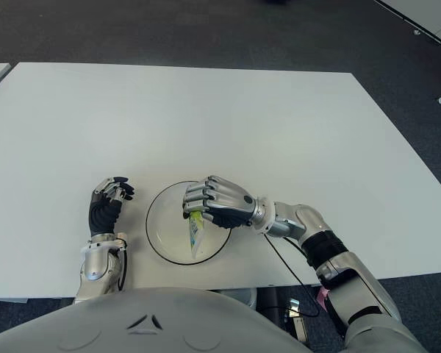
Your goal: Put the toothpaste on the table into the plate.
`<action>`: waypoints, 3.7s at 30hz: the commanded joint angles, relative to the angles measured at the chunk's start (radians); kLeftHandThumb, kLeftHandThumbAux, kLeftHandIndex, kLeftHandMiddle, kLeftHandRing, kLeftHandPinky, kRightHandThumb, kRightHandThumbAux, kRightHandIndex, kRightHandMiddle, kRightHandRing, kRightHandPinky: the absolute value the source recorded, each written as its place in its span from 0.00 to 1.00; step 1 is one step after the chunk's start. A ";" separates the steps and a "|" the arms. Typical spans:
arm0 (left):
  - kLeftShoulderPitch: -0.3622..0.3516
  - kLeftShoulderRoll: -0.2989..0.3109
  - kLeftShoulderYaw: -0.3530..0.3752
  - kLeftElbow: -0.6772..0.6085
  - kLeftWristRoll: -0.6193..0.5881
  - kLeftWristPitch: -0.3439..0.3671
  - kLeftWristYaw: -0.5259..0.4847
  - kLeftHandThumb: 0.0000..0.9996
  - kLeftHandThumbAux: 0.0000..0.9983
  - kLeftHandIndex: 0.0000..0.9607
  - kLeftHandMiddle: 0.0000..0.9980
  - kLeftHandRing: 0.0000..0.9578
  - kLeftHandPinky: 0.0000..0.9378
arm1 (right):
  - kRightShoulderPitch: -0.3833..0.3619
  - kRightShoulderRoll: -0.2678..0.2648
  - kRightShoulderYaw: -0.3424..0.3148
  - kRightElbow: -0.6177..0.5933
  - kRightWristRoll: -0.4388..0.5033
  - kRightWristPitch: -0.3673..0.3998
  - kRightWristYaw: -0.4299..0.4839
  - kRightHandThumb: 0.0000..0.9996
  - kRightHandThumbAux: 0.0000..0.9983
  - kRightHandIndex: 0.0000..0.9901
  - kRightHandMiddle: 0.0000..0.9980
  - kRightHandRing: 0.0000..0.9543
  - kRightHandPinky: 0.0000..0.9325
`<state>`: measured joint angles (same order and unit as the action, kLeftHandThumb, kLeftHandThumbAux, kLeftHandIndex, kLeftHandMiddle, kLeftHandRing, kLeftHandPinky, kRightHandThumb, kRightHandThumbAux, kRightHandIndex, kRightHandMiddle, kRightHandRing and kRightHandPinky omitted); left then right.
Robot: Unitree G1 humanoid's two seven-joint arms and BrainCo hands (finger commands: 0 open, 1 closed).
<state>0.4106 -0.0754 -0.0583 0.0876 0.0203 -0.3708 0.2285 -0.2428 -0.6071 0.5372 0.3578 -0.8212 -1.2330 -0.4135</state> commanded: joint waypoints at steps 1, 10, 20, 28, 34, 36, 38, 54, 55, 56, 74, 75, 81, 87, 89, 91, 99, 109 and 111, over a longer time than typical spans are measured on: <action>0.001 -0.058 -0.006 0.024 -0.005 0.047 0.016 0.71 0.72 0.45 0.56 0.57 0.57 | 0.008 0.011 -0.001 0.052 -0.020 -0.018 0.043 1.00 0.66 0.46 0.50 0.47 0.51; -0.003 -0.054 -0.006 0.038 -0.011 0.019 0.005 0.70 0.72 0.45 0.57 0.58 0.58 | -0.056 0.074 0.030 0.197 -0.145 -0.021 0.002 1.00 0.67 0.48 0.46 0.45 0.52; -0.001 -0.048 -0.007 0.052 -0.017 -0.011 -0.003 0.70 0.72 0.45 0.57 0.59 0.57 | -0.084 0.090 0.072 0.288 -0.259 0.046 -0.086 1.00 0.66 0.51 0.48 0.47 0.49; 0.005 -0.049 -0.008 0.046 -0.007 -0.013 0.007 0.70 0.72 0.45 0.57 0.59 0.58 | -0.132 0.107 0.150 0.371 -0.346 0.116 -0.184 1.00 0.66 0.49 0.49 0.48 0.46; 0.007 -0.045 -0.007 0.053 -0.015 -0.030 -0.004 0.70 0.72 0.45 0.57 0.59 0.58 | -0.168 0.114 0.211 0.427 -0.377 0.151 -0.241 1.00 0.67 0.49 0.48 0.48 0.44; 0.008 -0.044 -0.007 0.057 -0.018 -0.035 -0.007 0.70 0.72 0.45 0.57 0.59 0.58 | -0.181 0.116 0.233 0.447 -0.389 0.167 -0.255 1.00 0.67 0.47 0.49 0.49 0.44; 0.009 -0.043 -0.007 0.057 -0.020 -0.035 -0.008 0.70 0.72 0.45 0.57 0.59 0.58 | -0.194 0.118 0.258 0.460 -0.403 0.182 -0.279 1.00 0.67 0.46 0.49 0.50 0.45; 0.018 -0.041 -0.009 0.046 -0.020 -0.020 -0.009 0.70 0.72 0.45 0.57 0.59 0.58 | -0.233 0.117 0.375 0.461 -0.446 0.292 -0.459 0.83 0.70 0.42 0.29 0.33 0.38; 0.018 -0.041 -0.009 0.046 -0.020 -0.020 -0.010 0.70 0.72 0.45 0.57 0.59 0.58 | -0.232 0.115 0.377 0.454 -0.448 0.305 -0.466 0.74 0.72 0.35 0.24 0.28 0.33; 0.016 -0.041 -0.008 0.049 -0.021 -0.023 -0.010 0.70 0.72 0.45 0.57 0.59 0.58 | -0.229 0.112 0.375 0.447 -0.442 0.315 -0.461 0.60 0.74 0.24 0.17 0.20 0.27; 0.012 -0.052 -0.009 0.036 -0.008 0.012 0.014 0.70 0.72 0.45 0.57 0.58 0.58 | -0.180 0.060 0.291 0.317 -0.243 0.384 -0.085 0.15 0.46 0.00 0.00 0.00 0.00; 0.013 -0.053 -0.008 0.034 -0.007 0.014 0.014 0.70 0.72 0.45 0.57 0.58 0.58 | -0.177 0.055 0.285 0.300 -0.239 0.393 -0.067 0.15 0.43 0.00 0.00 0.00 0.00; 0.010 -0.052 -0.007 0.038 -0.004 0.007 0.014 0.70 0.72 0.45 0.57 0.59 0.59 | -0.145 0.037 0.255 0.226 -0.228 0.443 0.011 0.16 0.36 0.00 0.00 0.00 0.00; 0.008 -0.056 -0.007 0.036 0.003 0.015 0.021 0.71 0.72 0.45 0.57 0.59 0.58 | -0.119 0.008 0.220 0.143 -0.204 0.456 0.078 0.15 0.35 0.00 0.00 0.00 0.00; 0.008 -0.056 -0.007 0.035 0.005 0.016 0.022 0.71 0.72 0.45 0.56 0.59 0.58 | -0.111 0.000 0.211 0.120 -0.199 0.460 0.097 0.14 0.34 0.00 0.00 0.00 0.00; 0.008 -0.056 -0.007 0.036 0.005 0.015 0.022 0.71 0.72 0.45 0.56 0.59 0.59 | -0.103 -0.008 0.201 0.101 -0.191 0.458 0.112 0.14 0.34 0.00 0.00 0.00 0.00; 0.004 -0.047 -0.007 0.054 -0.002 -0.016 0.007 0.70 0.72 0.45 0.57 0.59 0.59 | -0.084 -0.044 0.161 0.059 -0.159 0.432 0.147 0.09 0.36 0.00 0.00 0.00 0.00; 0.000 -0.038 0.001 0.071 -0.017 -0.041 -0.007 0.70 0.72 0.45 0.57 0.59 0.59 | 0.004 0.017 0.037 0.077 0.084 0.411 0.158 0.04 0.41 0.00 0.00 0.00 0.00; 0.000 -0.036 0.003 0.074 -0.024 -0.043 -0.011 0.70 0.72 0.45 0.57 0.59 0.59 | 0.034 0.054 -0.003 0.104 0.211 0.400 0.180 0.06 0.43 0.00 0.00 0.00 0.00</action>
<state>0.4143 -0.0753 -0.0585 0.1170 0.0132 -0.4417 0.2298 -0.2525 -0.6008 0.5894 0.4260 -0.7642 -0.8230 -0.2628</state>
